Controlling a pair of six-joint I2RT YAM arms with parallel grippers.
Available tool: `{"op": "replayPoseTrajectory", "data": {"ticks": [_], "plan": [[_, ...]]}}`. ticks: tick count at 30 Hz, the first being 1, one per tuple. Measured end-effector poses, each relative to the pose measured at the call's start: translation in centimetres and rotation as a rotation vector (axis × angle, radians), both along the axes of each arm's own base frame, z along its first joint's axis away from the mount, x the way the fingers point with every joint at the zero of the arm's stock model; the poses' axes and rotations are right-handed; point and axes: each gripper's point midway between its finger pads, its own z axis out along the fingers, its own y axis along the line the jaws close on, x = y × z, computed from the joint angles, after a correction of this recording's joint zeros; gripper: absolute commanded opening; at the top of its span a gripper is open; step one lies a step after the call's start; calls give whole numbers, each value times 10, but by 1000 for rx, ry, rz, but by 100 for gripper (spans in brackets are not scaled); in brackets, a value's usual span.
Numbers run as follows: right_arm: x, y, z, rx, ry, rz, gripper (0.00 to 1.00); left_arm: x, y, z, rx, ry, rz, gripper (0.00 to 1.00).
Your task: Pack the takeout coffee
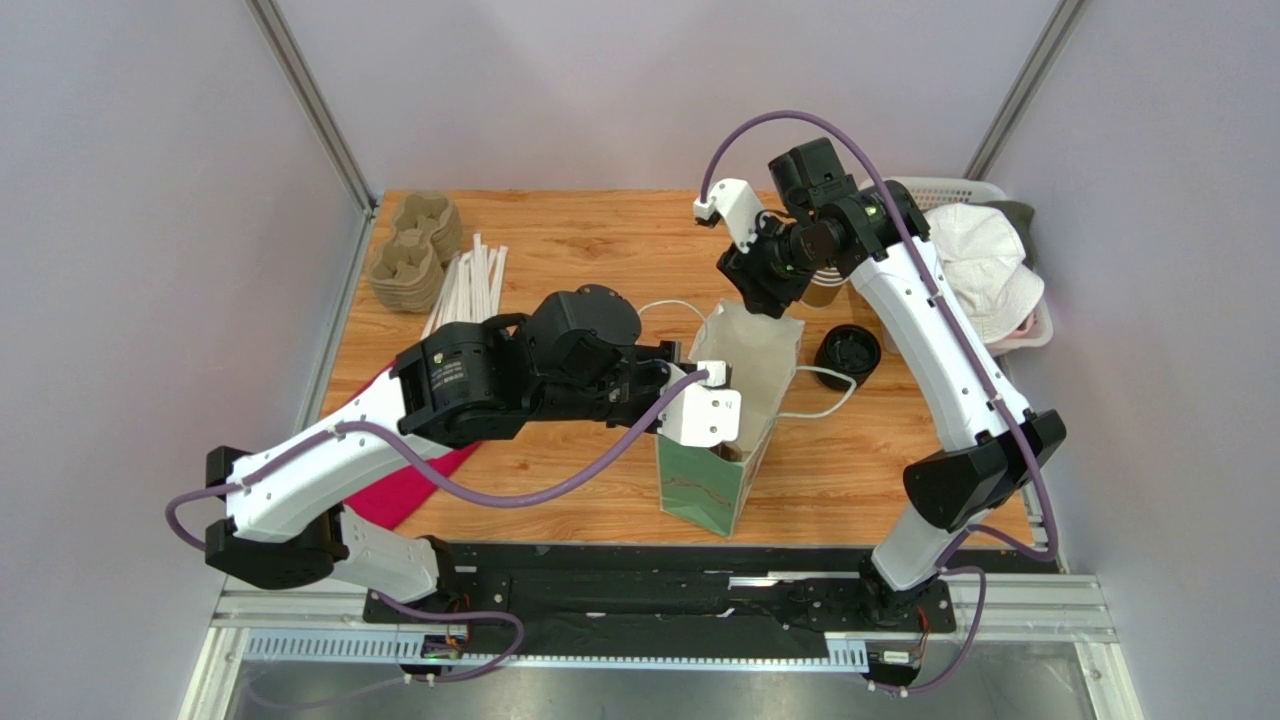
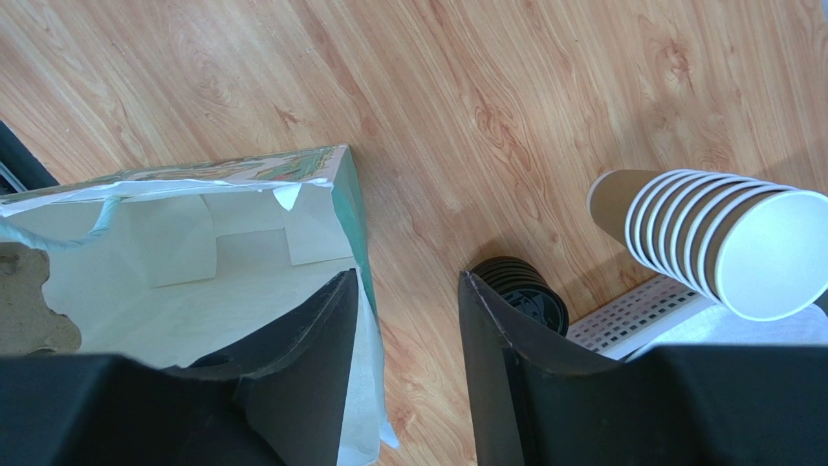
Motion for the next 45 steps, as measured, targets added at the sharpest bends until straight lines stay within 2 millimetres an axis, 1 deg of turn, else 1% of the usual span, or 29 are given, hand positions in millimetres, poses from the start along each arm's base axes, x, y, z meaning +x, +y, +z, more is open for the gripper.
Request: {"op": "replayPoseTrajectory", "data": {"ticks": [2, 5, 8, 9, 11, 13, 14, 16, 18, 20, 22, 24, 28, 31, 34, 40, 45], "plan": [[-1, 1, -1, 5, 7, 5, 49, 0, 0, 0, 0, 0, 0, 0], [-7, 1, -10, 1, 38, 13, 48, 0, 0, 0, 0, 0, 0, 0], [-12, 0, -19, -5, 67, 18, 42, 0, 0, 0, 1, 1, 0, 0], [-13, 0, -21, -5, 74, 21, 35, 0, 0, -2, 3, 1, 0, 0], [-15, 0, -23, -5, 82, 24, 26, 0, 0, -4, 10, 3, 1, 0], [-16, 1, -23, -2, 83, 25, 6, 0, 0, -7, 18, 6, 1, 0], [-16, 1, -22, -1, 81, 25, 0, 0, 0, -8, 20, 7, 1, 0], [-17, 1, -20, 5, 80, 25, 0, 0, 0, -10, 24, 6, 3, 0], [-16, 3, -13, 19, 68, 20, 0, 1, 1, -9, 24, 3, 7, 0], [-15, 7, 1, 40, 37, 23, 0, 3, 1, -9, 23, -3, 13, 0], [-17, 15, 16, 67, -2, 41, 0, 4, 1, -8, 24, -13, 16, 0], [-26, 23, 25, 86, -22, 66, 0, 6, 2, -7, 26, -22, 19, 0], [-52, 37, 40, 112, -50, 118, 0, 7, 3, -4, 27, -39, 17, 0], [-76, 41, 43, 113, -57, 159, 0, 8, 2, -2, 26, -52, 14, 0], [-89, 43, 42, 106, -56, 183, 0, 10, 1, -3, 37, -69, 13, 0], [-93, 45, 42, 102, -59, 191, 0, 13, -8, -9, 69, -118, 8, 0], [-95, 48, 43, 106, -58, 201, 0, 4, -17, -19, 93, -166, -18, 0]]}}
